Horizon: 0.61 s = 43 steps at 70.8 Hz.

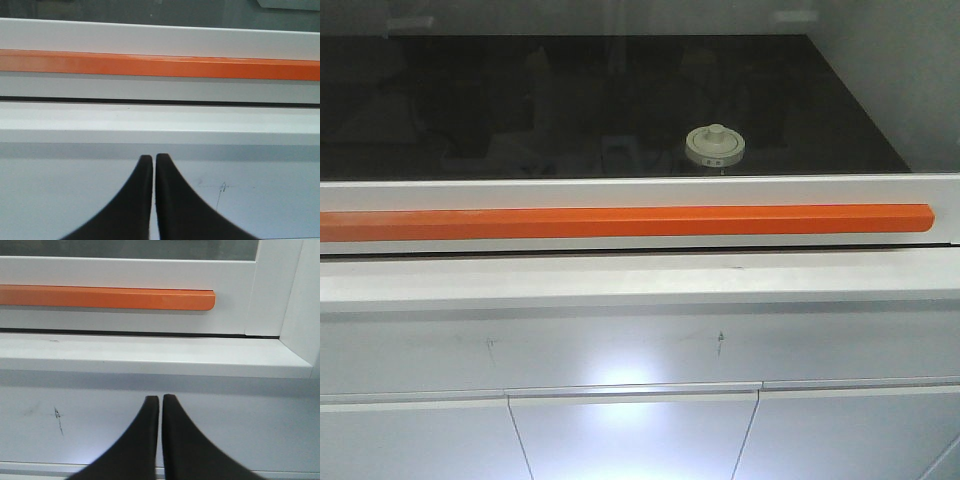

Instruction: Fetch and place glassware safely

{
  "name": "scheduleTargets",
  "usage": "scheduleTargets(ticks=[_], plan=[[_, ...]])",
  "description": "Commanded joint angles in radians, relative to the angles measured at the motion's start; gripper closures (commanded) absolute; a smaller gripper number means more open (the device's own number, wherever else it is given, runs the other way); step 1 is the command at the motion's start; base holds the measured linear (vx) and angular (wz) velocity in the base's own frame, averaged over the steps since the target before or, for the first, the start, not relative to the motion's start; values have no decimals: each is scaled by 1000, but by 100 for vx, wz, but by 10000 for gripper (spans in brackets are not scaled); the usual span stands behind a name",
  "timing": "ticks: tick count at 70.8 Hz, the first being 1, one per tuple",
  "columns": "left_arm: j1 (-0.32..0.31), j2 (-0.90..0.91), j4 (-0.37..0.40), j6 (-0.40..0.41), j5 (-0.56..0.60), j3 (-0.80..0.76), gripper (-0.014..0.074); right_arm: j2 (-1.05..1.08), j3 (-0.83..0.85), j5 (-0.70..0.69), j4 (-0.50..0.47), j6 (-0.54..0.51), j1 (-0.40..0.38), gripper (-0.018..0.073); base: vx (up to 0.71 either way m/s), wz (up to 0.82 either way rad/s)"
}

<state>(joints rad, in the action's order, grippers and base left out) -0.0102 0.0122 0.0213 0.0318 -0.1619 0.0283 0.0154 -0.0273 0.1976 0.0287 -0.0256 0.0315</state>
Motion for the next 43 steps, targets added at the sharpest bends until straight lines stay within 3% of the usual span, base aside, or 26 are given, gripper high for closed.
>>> scheduleTargets(ticks=[1, 43], plan=[[-5, 12, 7, 8, 67, 29, 603, 6, -18, -77, 7, -8, -5, 563, 0, 0], [-5, 12, 7, 8, 67, 29, 603, 6, -18, -77, 7, -8, -5, 563, 0, 0]])
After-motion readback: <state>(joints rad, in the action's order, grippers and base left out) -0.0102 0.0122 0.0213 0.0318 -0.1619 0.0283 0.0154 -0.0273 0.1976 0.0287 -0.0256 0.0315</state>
